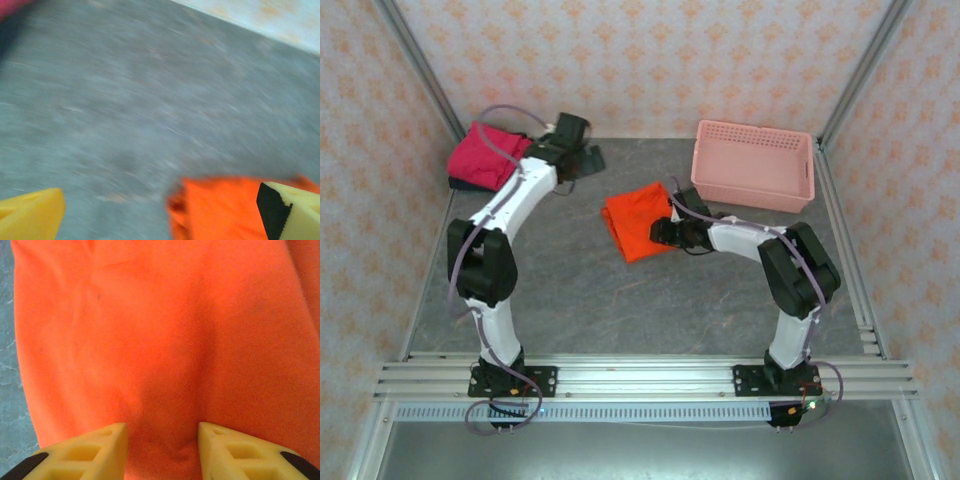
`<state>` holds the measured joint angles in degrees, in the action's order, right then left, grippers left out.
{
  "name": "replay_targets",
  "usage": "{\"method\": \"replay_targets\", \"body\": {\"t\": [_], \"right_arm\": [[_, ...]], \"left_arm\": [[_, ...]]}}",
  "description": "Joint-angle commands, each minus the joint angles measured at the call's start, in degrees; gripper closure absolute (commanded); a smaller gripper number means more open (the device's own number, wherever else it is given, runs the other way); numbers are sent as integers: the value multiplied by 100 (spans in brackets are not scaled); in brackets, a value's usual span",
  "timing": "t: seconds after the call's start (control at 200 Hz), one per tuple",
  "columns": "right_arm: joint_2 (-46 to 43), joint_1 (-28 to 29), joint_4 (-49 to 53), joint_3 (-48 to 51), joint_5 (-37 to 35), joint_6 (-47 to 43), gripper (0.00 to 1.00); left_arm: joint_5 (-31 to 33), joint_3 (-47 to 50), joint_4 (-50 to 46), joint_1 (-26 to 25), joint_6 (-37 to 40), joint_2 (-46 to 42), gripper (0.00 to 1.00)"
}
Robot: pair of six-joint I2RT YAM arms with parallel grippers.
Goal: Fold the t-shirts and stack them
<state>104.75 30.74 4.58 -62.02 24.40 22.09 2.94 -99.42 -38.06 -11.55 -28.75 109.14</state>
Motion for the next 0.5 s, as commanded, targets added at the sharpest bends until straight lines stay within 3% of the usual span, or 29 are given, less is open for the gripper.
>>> {"method": "replay_targets", "body": {"t": [0.0,0.155,0.365,0.495], "right_arm": [[102,68,-109,-113,-51,72,58],[380,167,-140,-324,50,205,58],[1280,619,-36,-1403,62,327,58],[1937,881,111,-2324,128,398,58]], "left_arm": [[694,157,-79,710,54,107,0],[344,56,-280,1296,-110,442,0],[-120,712,92,1348,-355,157,0],[-813,1324,416,1348,-596,63,1]]}}
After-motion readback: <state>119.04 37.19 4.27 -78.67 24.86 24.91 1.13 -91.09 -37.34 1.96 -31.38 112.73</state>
